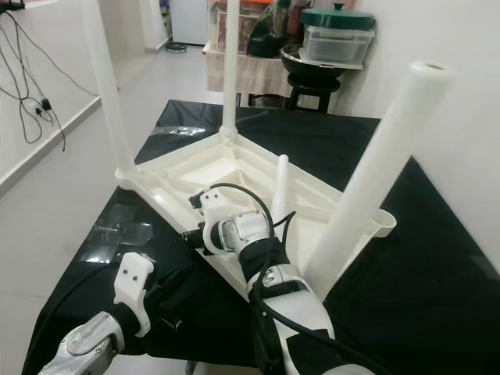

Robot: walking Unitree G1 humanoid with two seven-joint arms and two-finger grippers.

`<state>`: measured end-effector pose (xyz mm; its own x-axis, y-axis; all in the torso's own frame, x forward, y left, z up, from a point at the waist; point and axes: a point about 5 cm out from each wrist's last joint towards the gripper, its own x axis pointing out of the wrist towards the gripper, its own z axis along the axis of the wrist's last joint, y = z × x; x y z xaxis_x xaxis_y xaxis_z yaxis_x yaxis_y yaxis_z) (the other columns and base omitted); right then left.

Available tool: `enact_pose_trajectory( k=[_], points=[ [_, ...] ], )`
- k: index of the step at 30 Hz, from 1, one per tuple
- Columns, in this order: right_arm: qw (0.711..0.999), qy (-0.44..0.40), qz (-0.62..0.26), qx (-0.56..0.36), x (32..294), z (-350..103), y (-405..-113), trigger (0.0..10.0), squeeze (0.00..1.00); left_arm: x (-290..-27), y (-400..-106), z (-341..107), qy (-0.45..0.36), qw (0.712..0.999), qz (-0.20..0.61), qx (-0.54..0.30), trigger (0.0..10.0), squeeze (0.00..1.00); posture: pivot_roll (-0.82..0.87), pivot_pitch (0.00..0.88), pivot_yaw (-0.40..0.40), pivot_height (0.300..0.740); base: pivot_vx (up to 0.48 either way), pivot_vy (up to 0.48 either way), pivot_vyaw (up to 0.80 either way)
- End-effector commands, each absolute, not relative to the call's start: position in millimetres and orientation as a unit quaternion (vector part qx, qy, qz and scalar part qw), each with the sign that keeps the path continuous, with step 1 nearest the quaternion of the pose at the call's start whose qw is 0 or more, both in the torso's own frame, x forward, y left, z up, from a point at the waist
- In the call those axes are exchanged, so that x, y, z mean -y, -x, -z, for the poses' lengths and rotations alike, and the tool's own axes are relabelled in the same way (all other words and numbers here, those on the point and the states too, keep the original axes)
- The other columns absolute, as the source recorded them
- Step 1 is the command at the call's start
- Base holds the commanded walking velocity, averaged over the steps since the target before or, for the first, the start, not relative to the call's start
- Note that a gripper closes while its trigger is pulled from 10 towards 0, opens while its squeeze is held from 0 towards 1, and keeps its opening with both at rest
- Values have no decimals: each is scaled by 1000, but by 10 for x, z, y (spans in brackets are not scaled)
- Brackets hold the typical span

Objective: Building children table

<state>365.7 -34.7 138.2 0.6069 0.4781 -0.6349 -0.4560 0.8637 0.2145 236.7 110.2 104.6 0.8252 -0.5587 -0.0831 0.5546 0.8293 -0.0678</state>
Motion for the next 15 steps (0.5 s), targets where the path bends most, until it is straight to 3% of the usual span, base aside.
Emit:
enact_pose_trajectory(
  k=[1, 2, 3, 5, 6, 12, 13, 14, 15],
  points=[
    [929, -10, -206, -308, 367, -1468, -3735, 10000, 0, -1115, -2370, -1014, 14, 955, 292, -56, 10000, 0, 61, 0, -71, 740, 0, 0, 0],
    [943, -6, -177, -282, 311, -1475, -3738, 10000, 0, -1111, -2378, -1011, 13, 955, 293, -56, 10000, 0, 63, 0, -72, 740, 0, 0, 0],
    [951, -6, -159, -266, 267, -1489, -3721, 10000, 647, -1106, -2385, -1008, 13, 954, 293, -55, 10000, 0, 63, 0, -73, 740, 0, 0, 0],
    [954, -8, -151, -259, 245, -1497, -3707, 10000, 647, -1104, -2390, -1006, 12, 954, 294, -54, 10000, 0, 63, 0, -73, 740, 0, 0, 0],
    [954, -25, -166, -247, 194, -1529, -3691, 10000, 1000, -1101, -2393, -1005, 12, 954, 294, -54, 10000, 0, 61, 0, -75, 740, 0, 0, 0],
    [945, -92, -261, -176, -9, -1729, -3602, 10000, 973, -1140, -2438, -1019, 20, 960, 275, -45, 10000, 0, 52, 0, -74, 740, 0, 0, 0],
    [941, -98, -282, -161, -30, -1756, -3570, 10000, 718, -1179, -2459, -1026, 26, 964, 261, -43, 10000, 0, 48, 0, -71, 740, 0, 0, 0],
    [941, -98, -282, -161, -30, -1756, -3570, 10000, 718, -1179, -2459, -1026, 26, 964, 261, -43, 10000, 0, 48, 0, -71, 740, 0, 0, 0],
    [934, -108, -306, -148, -47, -1777, -3526, 10000, 27, -1222, -2482, -1029, 32, 968, 246, -41, 10000, 0, 46, 0, -70, 740, 0, 0, 0]
  ],
)
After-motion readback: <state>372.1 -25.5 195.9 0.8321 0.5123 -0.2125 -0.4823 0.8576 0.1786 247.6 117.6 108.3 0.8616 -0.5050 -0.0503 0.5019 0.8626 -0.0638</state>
